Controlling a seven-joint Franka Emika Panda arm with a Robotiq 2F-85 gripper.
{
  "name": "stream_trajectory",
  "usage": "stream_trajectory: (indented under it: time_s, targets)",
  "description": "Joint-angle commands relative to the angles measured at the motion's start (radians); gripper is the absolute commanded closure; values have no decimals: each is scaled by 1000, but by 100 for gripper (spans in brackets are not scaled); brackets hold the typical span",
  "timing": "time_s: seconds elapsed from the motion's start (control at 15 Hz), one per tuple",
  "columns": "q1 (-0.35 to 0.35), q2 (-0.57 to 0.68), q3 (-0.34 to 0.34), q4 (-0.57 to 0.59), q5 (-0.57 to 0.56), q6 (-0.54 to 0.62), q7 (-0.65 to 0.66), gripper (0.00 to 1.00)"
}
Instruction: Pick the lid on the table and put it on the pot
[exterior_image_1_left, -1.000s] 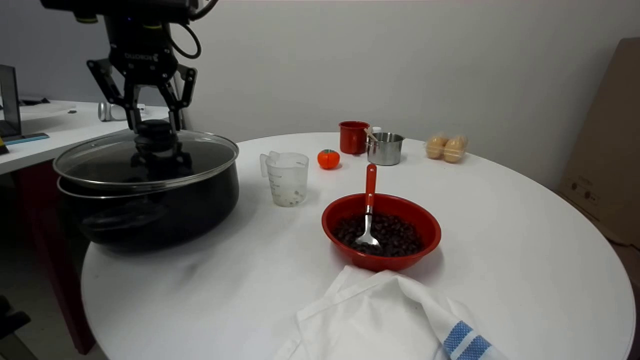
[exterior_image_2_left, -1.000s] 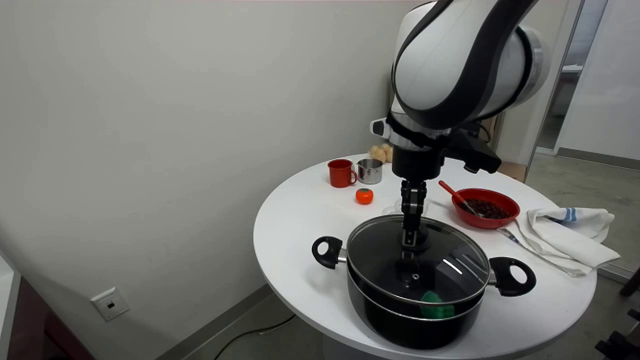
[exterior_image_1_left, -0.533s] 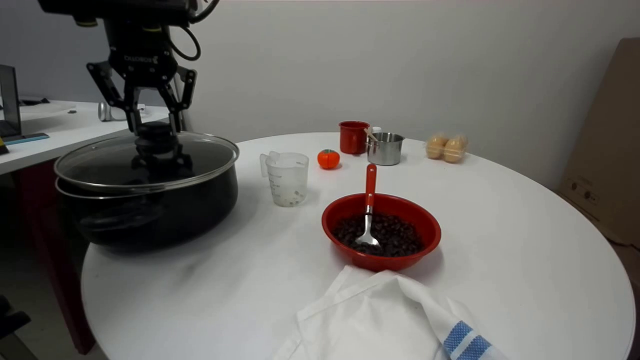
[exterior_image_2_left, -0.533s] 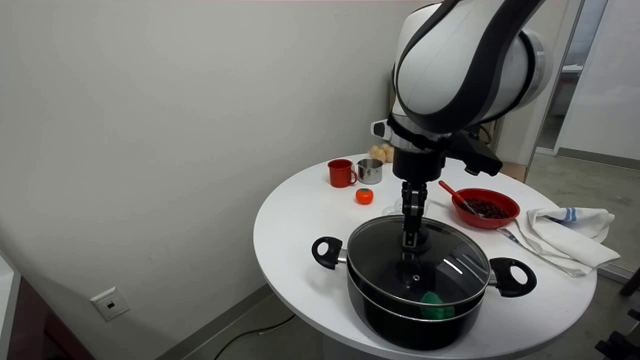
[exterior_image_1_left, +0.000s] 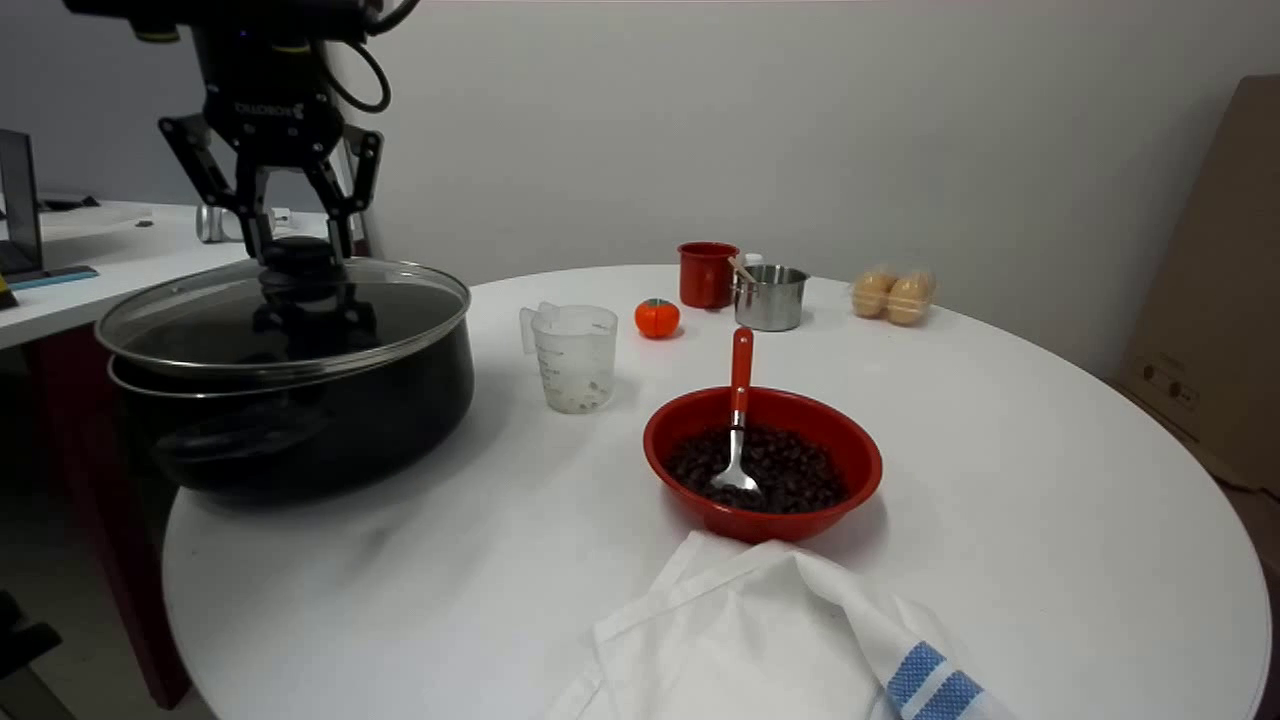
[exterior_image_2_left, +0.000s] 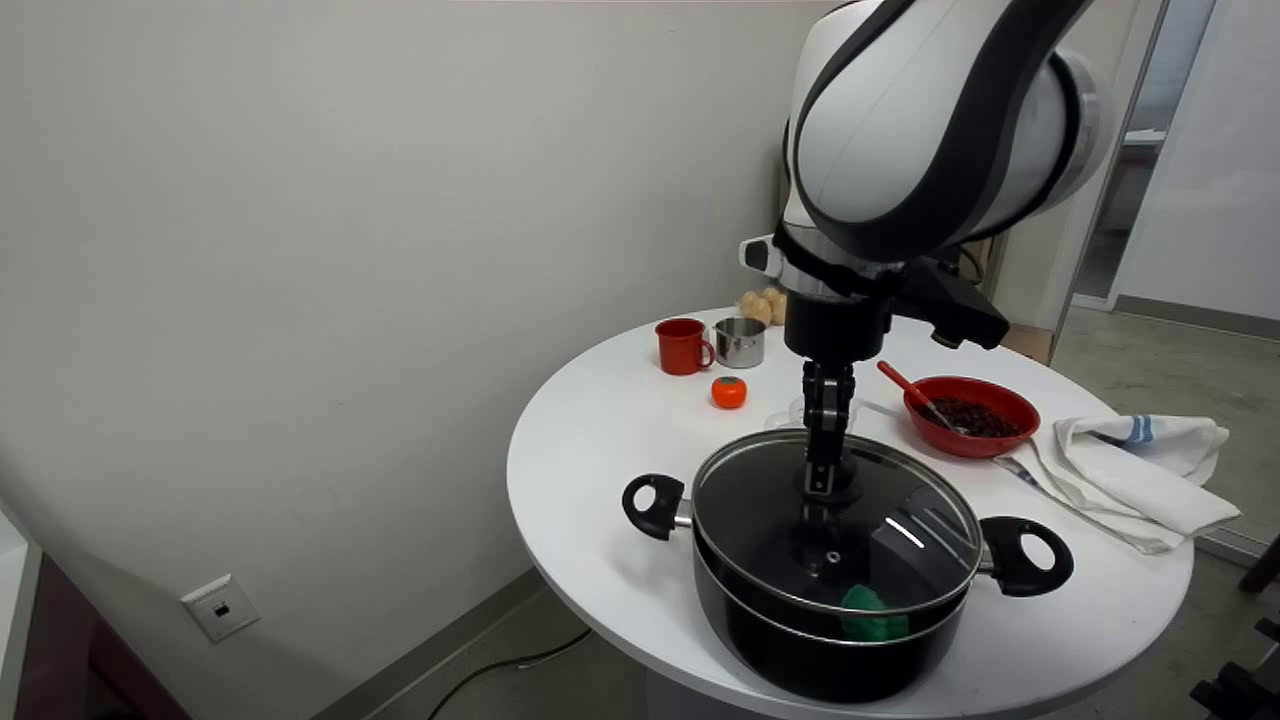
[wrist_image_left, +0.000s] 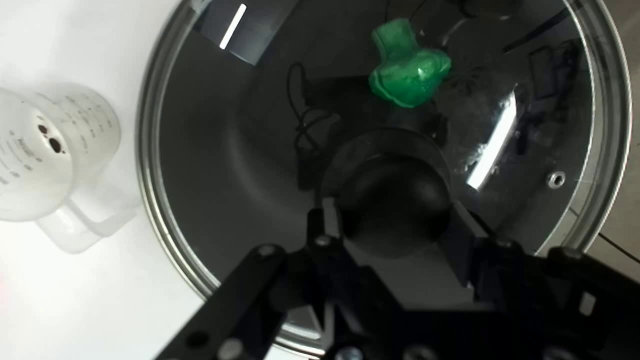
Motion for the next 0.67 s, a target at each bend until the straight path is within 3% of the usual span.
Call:
stream_trajectory:
  time_s: [0.0, 0.6]
  targets:
    - [4, -91, 14, -46, 10, -26, -22, 75]
    - [32, -127, -3, -91, -25, -6, 11, 75]
